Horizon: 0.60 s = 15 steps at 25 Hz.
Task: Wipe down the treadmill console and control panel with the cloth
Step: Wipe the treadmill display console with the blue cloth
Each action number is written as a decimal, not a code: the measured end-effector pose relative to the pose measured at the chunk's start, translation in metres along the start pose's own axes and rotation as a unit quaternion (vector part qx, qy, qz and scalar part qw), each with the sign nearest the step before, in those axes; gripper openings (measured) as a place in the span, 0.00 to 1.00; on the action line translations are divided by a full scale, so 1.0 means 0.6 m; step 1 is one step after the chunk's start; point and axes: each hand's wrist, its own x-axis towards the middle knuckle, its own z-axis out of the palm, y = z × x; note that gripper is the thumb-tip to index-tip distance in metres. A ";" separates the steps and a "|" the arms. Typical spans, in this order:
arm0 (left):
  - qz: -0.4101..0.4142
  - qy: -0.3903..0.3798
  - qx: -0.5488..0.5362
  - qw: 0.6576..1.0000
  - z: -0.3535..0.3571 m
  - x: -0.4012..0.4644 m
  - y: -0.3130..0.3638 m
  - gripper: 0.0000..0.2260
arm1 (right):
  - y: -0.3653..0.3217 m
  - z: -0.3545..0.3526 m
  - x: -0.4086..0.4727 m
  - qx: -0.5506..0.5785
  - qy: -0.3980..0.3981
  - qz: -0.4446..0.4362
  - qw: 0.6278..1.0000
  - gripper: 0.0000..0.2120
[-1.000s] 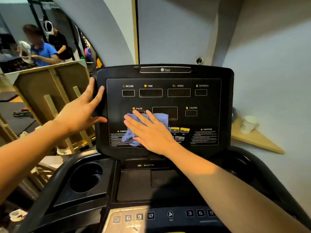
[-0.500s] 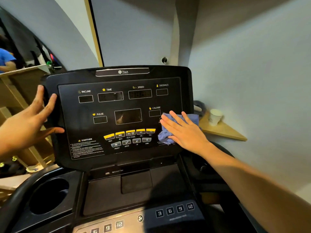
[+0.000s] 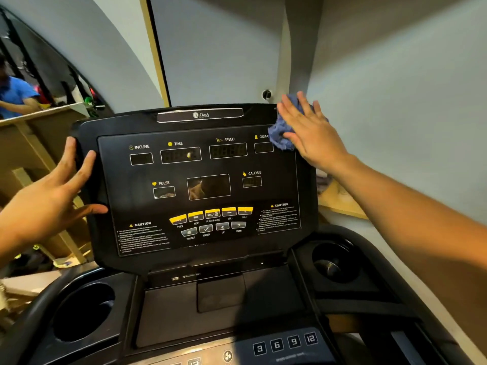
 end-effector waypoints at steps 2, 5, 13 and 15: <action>0.001 -0.007 0.002 1.000 -0.002 -0.002 0.002 0.54 | 0.011 -0.011 0.033 0.013 0.007 0.006 1.000 0.28; 0.006 -0.003 -0.003 1.000 -0.006 -0.003 0.006 0.55 | 0.003 -0.008 0.037 0.049 0.031 0.035 0.998 0.27; -0.032 -0.033 -0.013 0.999 -0.015 -0.003 0.014 0.55 | -0.082 0.045 -0.131 0.043 -0.023 0.047 0.998 0.30; -0.032 -0.036 -0.015 0.999 -0.017 -0.003 0.017 0.55 | -0.106 0.063 -0.189 0.031 -0.047 0.045 0.997 0.31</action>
